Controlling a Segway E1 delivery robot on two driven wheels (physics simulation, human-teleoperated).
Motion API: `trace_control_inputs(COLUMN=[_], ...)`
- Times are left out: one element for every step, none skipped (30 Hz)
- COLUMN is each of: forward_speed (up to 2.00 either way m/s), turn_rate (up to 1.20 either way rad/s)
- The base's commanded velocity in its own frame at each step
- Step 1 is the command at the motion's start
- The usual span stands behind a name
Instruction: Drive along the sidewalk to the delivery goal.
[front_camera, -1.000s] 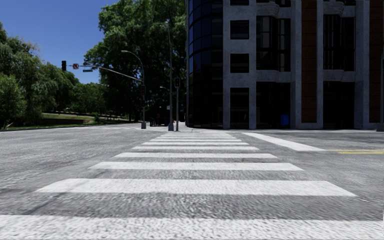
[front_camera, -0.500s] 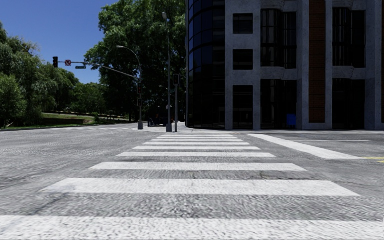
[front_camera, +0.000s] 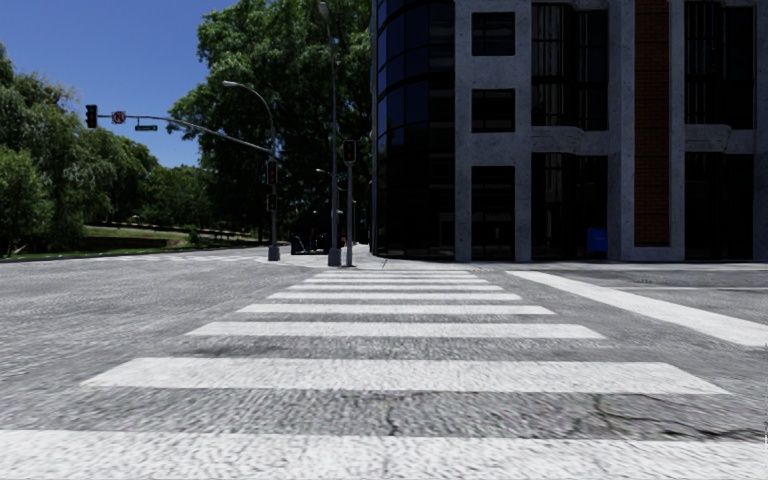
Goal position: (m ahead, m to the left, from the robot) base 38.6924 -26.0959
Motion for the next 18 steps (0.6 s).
trace_control_inputs(forward_speed=[2.00,2.00,2.00,2.00,2.00,2.00,2.00,2.00,2.00,2.00,2.00,2.00,2.00,2.00,2.00,2.00,2.00,2.00], turn_rate=[0.00,0.00,0.00,0.00,0.00,0.00,0.00,0.00,0.00,0.00,0.00,0.00,0.00,0.00,0.00,0.00,0.00,0.00])
